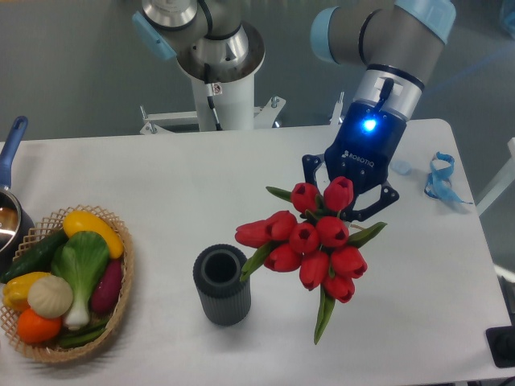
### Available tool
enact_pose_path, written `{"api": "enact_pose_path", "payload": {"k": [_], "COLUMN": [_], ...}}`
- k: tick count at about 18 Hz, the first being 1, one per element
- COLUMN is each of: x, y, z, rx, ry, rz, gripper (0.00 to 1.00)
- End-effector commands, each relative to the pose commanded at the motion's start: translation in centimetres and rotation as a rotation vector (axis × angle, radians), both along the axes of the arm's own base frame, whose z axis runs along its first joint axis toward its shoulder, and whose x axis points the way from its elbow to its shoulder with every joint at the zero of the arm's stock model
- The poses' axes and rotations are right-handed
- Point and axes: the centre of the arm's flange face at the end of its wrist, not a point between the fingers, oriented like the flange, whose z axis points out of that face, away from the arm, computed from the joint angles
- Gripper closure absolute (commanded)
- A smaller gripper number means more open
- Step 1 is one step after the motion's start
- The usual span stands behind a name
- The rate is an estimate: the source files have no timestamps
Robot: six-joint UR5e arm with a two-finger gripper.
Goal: Insert the flowers into the vase
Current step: 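Carry the red tulip bunch with the gripper toward the grey vase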
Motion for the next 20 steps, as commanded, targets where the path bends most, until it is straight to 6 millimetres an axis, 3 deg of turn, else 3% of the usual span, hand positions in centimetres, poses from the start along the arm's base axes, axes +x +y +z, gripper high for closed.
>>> {"api": "enact_pose_path", "payload": {"k": [10,15,20], "x": [0.9,1.7,3.0], "y": [0.7,2.1,4.0], "z": [-0.6,-0.8,-0.6], "rx": [-0.003,0.006,0.148], "ry": [-0.019,-0.013,-0.051], "rz": [-0.015,-0.049,-0.166], "gripper": [1.0,1.0,1.0]}}
